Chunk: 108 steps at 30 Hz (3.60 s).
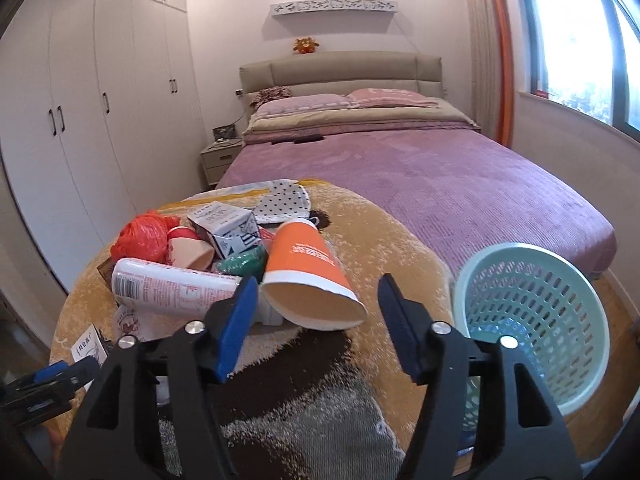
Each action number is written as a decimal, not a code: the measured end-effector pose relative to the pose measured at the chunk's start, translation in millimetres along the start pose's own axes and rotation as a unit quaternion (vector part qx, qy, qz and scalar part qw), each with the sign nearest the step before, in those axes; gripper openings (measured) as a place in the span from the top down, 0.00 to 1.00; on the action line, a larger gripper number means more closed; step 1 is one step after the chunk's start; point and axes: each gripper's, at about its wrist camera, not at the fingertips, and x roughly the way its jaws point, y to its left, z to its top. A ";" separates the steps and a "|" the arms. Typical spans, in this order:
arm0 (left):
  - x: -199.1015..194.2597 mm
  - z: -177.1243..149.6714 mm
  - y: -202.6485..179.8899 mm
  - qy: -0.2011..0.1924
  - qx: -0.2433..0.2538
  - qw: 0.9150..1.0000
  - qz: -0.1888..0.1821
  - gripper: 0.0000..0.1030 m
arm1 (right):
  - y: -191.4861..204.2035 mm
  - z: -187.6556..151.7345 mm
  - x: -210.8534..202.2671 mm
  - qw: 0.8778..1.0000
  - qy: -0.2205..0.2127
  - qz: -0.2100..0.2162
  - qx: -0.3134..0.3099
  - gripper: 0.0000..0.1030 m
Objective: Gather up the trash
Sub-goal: 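Grasp the white milk carton with the left tool while the right tool grasps the orange paper cup, then carry both items over the blue wastebasket and open both tools to drop them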
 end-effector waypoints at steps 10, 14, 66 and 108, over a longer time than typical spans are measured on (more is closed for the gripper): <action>17.8 -1.0 -5.1 0.020 0.045 0.998 0.037 0.23 | 23.8 9.1 44.7 0.998 0.049 -0.011 -0.045 0.32; 13.5 1.4 0.2 0.036 0.091 0.995 0.023 0.28 | 15.8 12.9 68.8 0.996 0.083 -0.011 -0.040 0.37; -12.6 -14.5 -295.8 -0.037 0.287 0.925 -0.245 0.50 | -227.5 -6.2 -25.8 0.973 0.038 -0.137 0.182 0.65; -33.2 -31.7 -280.8 -0.062 0.277 0.940 -0.187 0.47 | -183.2 -5.2 -46.3 0.983 0.037 -0.101 0.150 0.51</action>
